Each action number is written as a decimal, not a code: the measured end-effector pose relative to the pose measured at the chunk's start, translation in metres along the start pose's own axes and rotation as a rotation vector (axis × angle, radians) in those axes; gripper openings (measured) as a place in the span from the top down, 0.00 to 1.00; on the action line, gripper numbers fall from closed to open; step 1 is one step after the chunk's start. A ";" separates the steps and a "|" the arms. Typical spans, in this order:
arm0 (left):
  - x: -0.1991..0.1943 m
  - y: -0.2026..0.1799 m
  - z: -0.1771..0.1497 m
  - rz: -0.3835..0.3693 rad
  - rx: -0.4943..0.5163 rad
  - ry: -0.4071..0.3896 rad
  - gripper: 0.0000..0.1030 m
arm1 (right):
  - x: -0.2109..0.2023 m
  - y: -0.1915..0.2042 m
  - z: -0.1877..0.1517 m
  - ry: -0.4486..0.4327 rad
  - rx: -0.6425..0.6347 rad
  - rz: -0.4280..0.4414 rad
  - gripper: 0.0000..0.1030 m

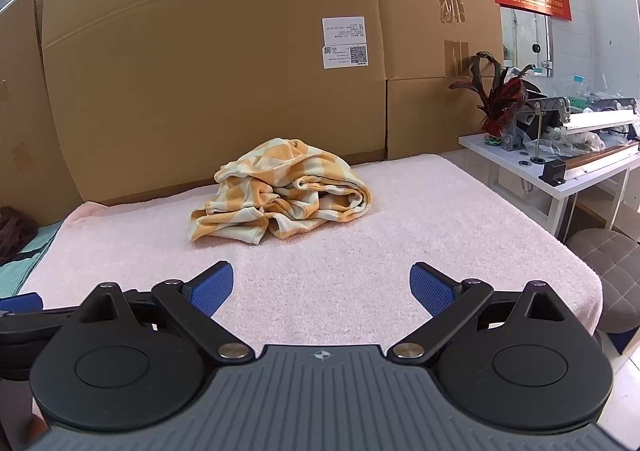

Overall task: Fold clothes
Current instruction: 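Move both grippers open toward the crumpled striped shirt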

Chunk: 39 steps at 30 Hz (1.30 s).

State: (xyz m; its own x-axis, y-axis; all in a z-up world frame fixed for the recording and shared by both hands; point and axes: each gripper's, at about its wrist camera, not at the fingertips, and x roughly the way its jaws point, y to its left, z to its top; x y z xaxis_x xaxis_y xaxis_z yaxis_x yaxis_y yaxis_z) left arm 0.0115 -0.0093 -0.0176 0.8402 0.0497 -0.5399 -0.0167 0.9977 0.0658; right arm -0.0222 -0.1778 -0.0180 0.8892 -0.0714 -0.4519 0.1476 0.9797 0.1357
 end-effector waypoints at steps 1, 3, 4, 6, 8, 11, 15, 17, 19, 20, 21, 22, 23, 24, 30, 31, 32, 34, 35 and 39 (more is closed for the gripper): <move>0.000 -0.001 0.000 -0.001 0.008 0.000 0.01 | 0.000 -0.001 -0.001 0.002 0.001 0.001 0.06; 0.001 -0.004 -0.001 -0.003 0.023 0.001 0.01 | 0.001 -0.001 -0.001 0.002 0.002 0.000 0.06; 0.002 -0.005 -0.001 -0.004 0.030 0.001 0.01 | 0.002 -0.001 -0.001 0.001 0.001 0.000 0.05; 0.002 -0.009 -0.003 -0.009 0.048 -0.005 0.01 | 0.004 0.000 -0.001 -0.001 0.001 0.003 0.05; 0.001 -0.015 -0.006 -0.010 0.069 -0.027 0.00 | 0.008 0.000 -0.002 0.000 0.001 0.003 0.05; 0.009 -0.021 -0.006 -0.020 0.074 -0.004 0.00 | 0.015 0.001 -0.005 0.006 0.002 0.001 0.05; 0.027 -0.013 -0.005 -0.011 0.011 0.039 0.00 | 0.026 -0.002 -0.005 0.016 0.020 -0.009 0.05; 0.034 -0.010 -0.004 0.016 0.004 0.039 0.00 | 0.030 -0.003 -0.005 0.013 0.024 -0.019 0.05; 0.040 -0.006 -0.002 0.023 -0.003 0.045 0.01 | 0.035 -0.005 -0.005 0.018 0.022 -0.026 0.05; 0.043 -0.005 -0.002 0.018 -0.007 0.051 0.01 | 0.038 -0.005 -0.006 0.024 0.021 -0.028 0.05; 0.045 -0.004 -0.001 0.012 -0.009 0.056 0.01 | 0.041 -0.005 -0.006 0.031 0.021 -0.029 0.05; 0.047 -0.003 -0.001 0.007 -0.007 0.061 0.01 | 0.045 -0.006 -0.007 0.039 0.021 -0.028 0.05; 0.050 -0.003 -0.001 0.008 -0.003 0.068 0.01 | 0.048 -0.006 -0.008 0.048 0.021 -0.025 0.05; 0.054 -0.003 -0.002 0.009 -0.001 0.076 0.01 | 0.051 -0.005 -0.009 0.056 0.021 -0.022 0.05; 0.073 0.004 -0.003 0.004 -0.032 0.119 0.01 | 0.063 -0.003 -0.011 0.077 0.021 -0.014 0.05; 0.075 0.007 -0.002 0.007 -0.043 0.118 0.01 | 0.064 -0.002 -0.011 0.074 0.017 -0.019 0.05; 0.077 0.009 -0.002 0.012 -0.052 0.118 0.01 | 0.066 -0.001 -0.011 0.073 0.012 -0.022 0.05; 0.081 0.013 -0.001 0.021 -0.064 0.118 0.01 | 0.068 0.001 -0.010 0.076 0.001 -0.024 0.05; 0.083 0.014 0.000 0.027 -0.066 0.118 0.01 | 0.070 0.003 -0.011 0.079 -0.006 -0.020 0.05; 0.090 0.016 0.001 0.029 -0.066 0.124 0.01 | 0.076 0.013 -0.012 0.093 -0.036 -0.009 0.05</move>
State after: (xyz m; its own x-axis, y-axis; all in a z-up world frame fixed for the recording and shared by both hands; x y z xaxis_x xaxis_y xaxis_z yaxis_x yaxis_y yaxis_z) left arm 0.0871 0.0110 -0.0641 0.7658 0.0795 -0.6382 -0.0787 0.9965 0.0297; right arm 0.0425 -0.1688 -0.0612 0.8438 -0.0645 -0.5328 0.1386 0.9853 0.1001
